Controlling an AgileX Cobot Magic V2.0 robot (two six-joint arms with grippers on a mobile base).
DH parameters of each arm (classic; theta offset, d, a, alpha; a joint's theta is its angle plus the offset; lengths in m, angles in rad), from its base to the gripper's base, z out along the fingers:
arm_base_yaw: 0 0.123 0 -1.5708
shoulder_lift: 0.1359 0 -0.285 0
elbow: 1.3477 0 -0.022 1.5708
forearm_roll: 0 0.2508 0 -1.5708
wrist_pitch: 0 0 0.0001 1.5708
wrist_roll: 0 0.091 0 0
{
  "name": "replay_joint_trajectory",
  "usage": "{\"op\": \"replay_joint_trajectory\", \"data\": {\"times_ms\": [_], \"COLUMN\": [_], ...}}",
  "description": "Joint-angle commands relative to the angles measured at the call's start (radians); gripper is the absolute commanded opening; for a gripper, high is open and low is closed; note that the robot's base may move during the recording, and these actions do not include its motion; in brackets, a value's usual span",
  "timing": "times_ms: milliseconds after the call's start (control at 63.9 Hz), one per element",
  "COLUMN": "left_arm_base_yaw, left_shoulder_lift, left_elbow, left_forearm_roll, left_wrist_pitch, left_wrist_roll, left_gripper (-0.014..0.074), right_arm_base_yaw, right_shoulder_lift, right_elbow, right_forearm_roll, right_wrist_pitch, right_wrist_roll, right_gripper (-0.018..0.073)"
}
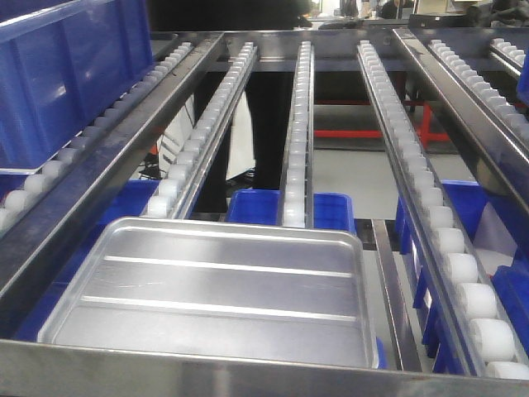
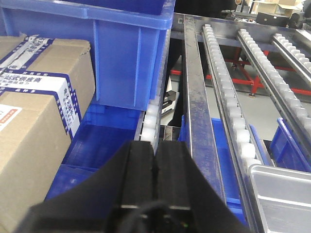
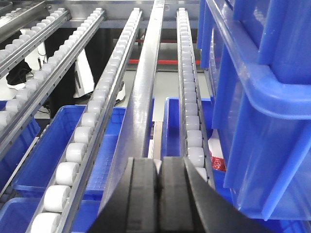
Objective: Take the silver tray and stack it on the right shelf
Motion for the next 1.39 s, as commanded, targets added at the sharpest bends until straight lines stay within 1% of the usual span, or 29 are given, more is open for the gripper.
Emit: {"op": "replay_joint_trajectory", "data": {"times_ms": [0, 282, 344, 423, 485, 517, 564, 705, 767, 845, 892, 939, 971, 1002, 1049, 1096, 1159, 1190, 1221, 1252, 1299, 1378], "left_arm_base_yaw": [0.0, 0.0, 0.0, 0.0, 0.0, 0.0, 0.0, -0.004, -0.011, -0.032, -0.05, -0.073, -0.094, -0.113, -0.139, -0.169, -0.201, -0.216, -0.232, -0.252, -0.282, -0.335], "left_shoulder_lift": [-0.016, -0.016, -0.016, -0.016, -0.014, -0.009, 0.004, 0.111, 0.195, 0.31, 0.38, 0.446, 0.5, 0.543, 0.601, 0.665, 0.738, 0.772, 0.802, 0.829, 0.867, 0.926], "left_elbow": [0.017, 0.017, 0.017, 0.012, -0.012, -0.039, -0.099, -0.38, -0.503, -0.633, -0.692, -0.741, -0.776, -0.8, -0.827, -0.855, -0.884, -0.892, -0.901, -0.906, -0.914, -0.916], "left_forearm_roll": [-0.006, -0.006, -0.006, -0.013, -0.013, -0.011, 0.004, 0.01, 0.01, 0.008, -0.009, -0.043, -0.082, -0.115, -0.152, -0.167, -0.169, -0.169, -0.173, -0.173, -0.173, -0.175], "left_wrist_pitch": [-0.09, -0.132, -0.16, -0.223, -0.239, -0.22, -0.145, 0.255, 0.394, 0.507, 0.558, 0.592, 0.608, 0.611, 0.613, 0.623, 0.636, 0.638, 0.638, 0.636, 0.634, 0.634], "left_wrist_roll": [-0.001, -0.001, -0.001, -0.001, -0.001, -0.001, -0.001, -0.001, -0.001, 0.001, 0.031, 0.094, 0.157, 0.199, 0.254, 0.288, 0.288, 0.288, 0.288, 0.288, 0.288, 0.288], "left_gripper": [-0.0093, -0.0093, -0.0093, -0.0093, -0.0093, -0.0093, -0.0093, -0.0093, -0.009, -0.009, -0.009, -0.009, -0.0089, -0.0073, -0.002, 0.0071, 0.02, 0.0249, 0.0279, 0.029, 0.0284, 0.0284], "right_arm_base_yaw": [-0.006, -0.006, -0.006, -0.006, -0.006, -0.006, -0.006, -0.006, -0.006, -0.006, -0.006, -0.006, -0.006, -0.006, -0.006, -0.006, -0.006, -0.006, -0.006, -0.006, -0.006, -0.004], "right_shoulder_lift": [-0.021, -0.021, -0.021, -0.021, -0.021, -0.021, -0.021, -0.021, -0.021, -0.021, -0.021, -0.021, -0.021, -0.021, -0.021, -0.021, -0.021, -0.021, -0.021, -0.021, -0.021, -0.021], "right_elbow": [-0.02, -0.02, -0.02, -0.02, -0.02, -0.02, -0.02, -0.02, -0.02, -0.02, -0.02, -0.02, -0.02, -0.02, -0.02, -0.02, -0.02, -0.02, -0.02, -0.02, -0.02, -0.027], "right_forearm_roll": [-0.004, -0.004, -0.004, -0.008, -0.008, -0.008, -0.008, -0.008, -0.008, -0.008, -0.008, -0.008, -0.008, -0.008, -0.008, -0.008, -0.008, -0.008, -0.008, -0.008, -0.004, 0.036], "right_wrist_pitch": [-0.097, -0.097, -0.097, -0.097, -0.097, -0.097, -0.097, -0.099, -0.099, -0.099, -0.099, -0.099, -0.099, -0.099, -0.099, -0.099, -0.1, -0.101, -0.101, -0.103, -0.111, -0.184], "right_wrist_roll": [-0.007, -0.007, -0.007, -0.007, -0.007, -0.007, -0.007, -0.007, -0.007, -0.007, -0.007, -0.007, -0.007, -0.007, -0.007, -0.007, -0.007, -0.007, -0.007, -0.007, 0.001, 0.053], "right_gripper": [0.0056, 0.0056, 0.0056, 0.0056, 0.0056, 0.0056, 0.0056, 0.0056, 0.0056, 0.0056, 0.0056, 0.0056, 0.0056, 0.0056, 0.0056, 0.0056, 0.0056, 0.0056, 0.0056, 0.0056, 0.0056, 0.0056]}}
